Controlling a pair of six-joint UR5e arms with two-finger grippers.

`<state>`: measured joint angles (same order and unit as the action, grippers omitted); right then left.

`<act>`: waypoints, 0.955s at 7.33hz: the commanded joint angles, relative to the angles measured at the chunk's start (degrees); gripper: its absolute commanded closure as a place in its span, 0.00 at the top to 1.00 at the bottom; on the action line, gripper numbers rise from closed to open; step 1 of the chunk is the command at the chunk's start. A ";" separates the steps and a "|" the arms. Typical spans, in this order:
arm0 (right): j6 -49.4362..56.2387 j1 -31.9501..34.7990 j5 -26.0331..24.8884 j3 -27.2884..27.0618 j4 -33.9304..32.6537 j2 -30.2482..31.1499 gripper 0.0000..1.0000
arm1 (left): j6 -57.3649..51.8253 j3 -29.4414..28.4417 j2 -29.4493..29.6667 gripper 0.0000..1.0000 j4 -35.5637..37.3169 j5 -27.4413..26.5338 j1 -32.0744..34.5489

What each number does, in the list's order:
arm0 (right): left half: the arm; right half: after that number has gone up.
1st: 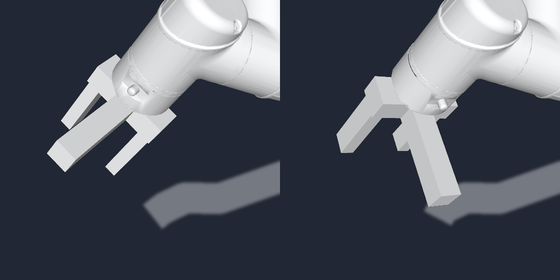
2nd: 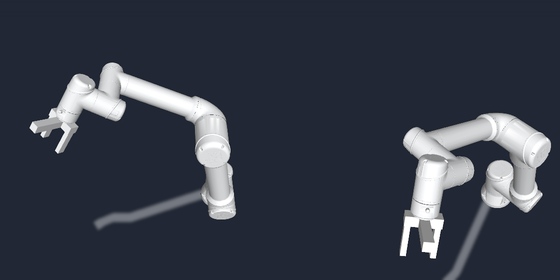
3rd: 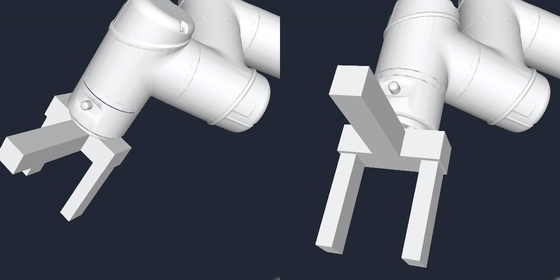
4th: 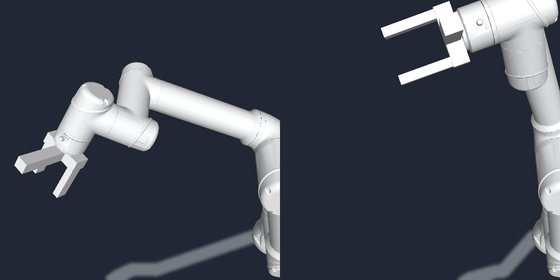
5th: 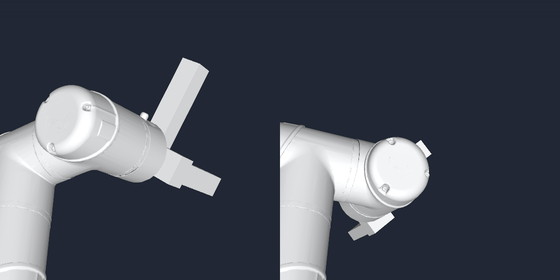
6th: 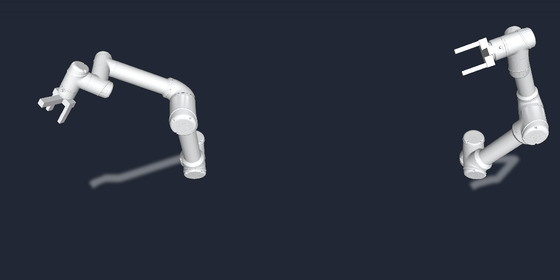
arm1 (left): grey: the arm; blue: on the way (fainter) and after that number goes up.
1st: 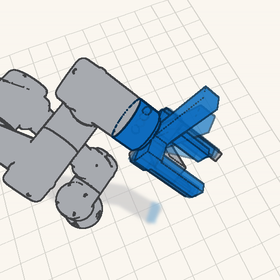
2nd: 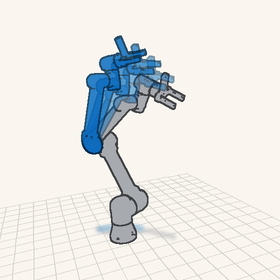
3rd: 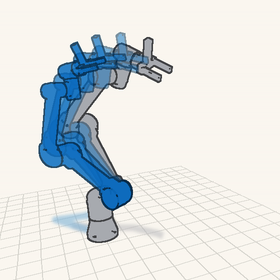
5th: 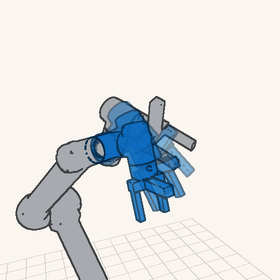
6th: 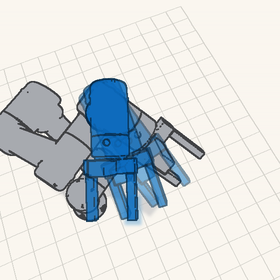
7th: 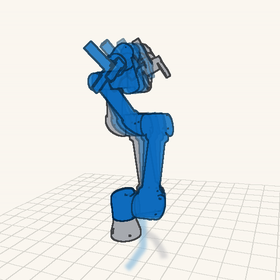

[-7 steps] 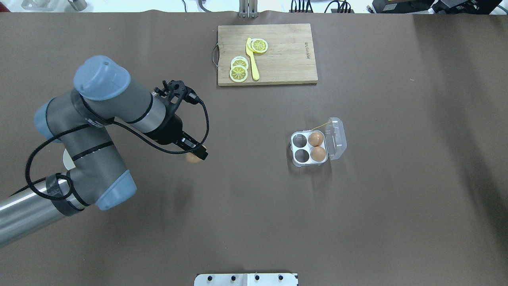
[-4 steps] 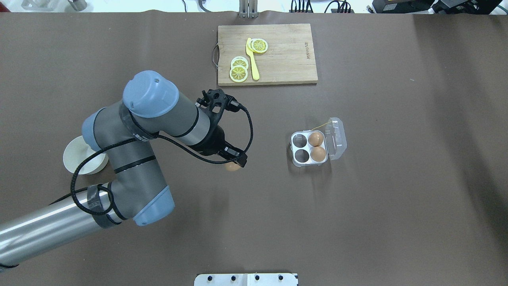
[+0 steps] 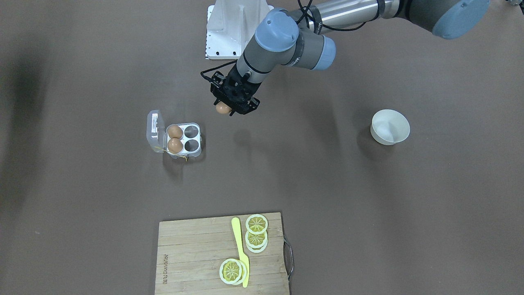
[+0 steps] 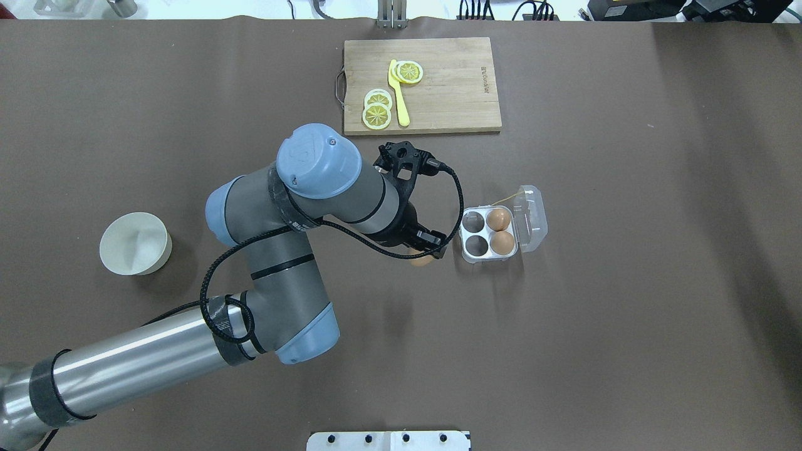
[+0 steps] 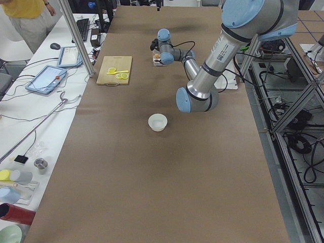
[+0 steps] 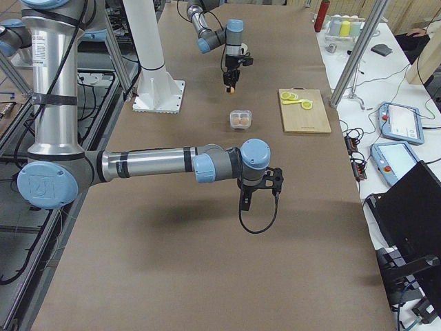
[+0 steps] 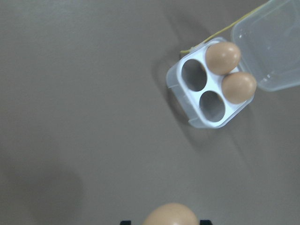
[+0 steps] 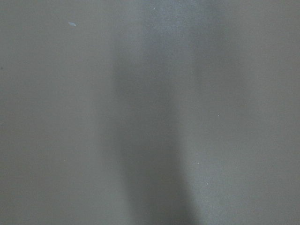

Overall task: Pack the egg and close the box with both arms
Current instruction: 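Lift the egg with the left gripper and carry it to the egg box, then lower the egg into the empty slot and open the left gripper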

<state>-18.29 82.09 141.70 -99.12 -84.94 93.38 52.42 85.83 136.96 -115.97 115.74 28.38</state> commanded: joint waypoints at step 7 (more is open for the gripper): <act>0.53 0.00 -0.55 0.41 0.22 0.92 1.00 | 2.86 -14.02 10.78 0.40 -7.16 -11.94 -3.68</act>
<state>-17.99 82.09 141.41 -98.93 -84.73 94.34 55.34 73.37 146.60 -122.50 104.74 24.74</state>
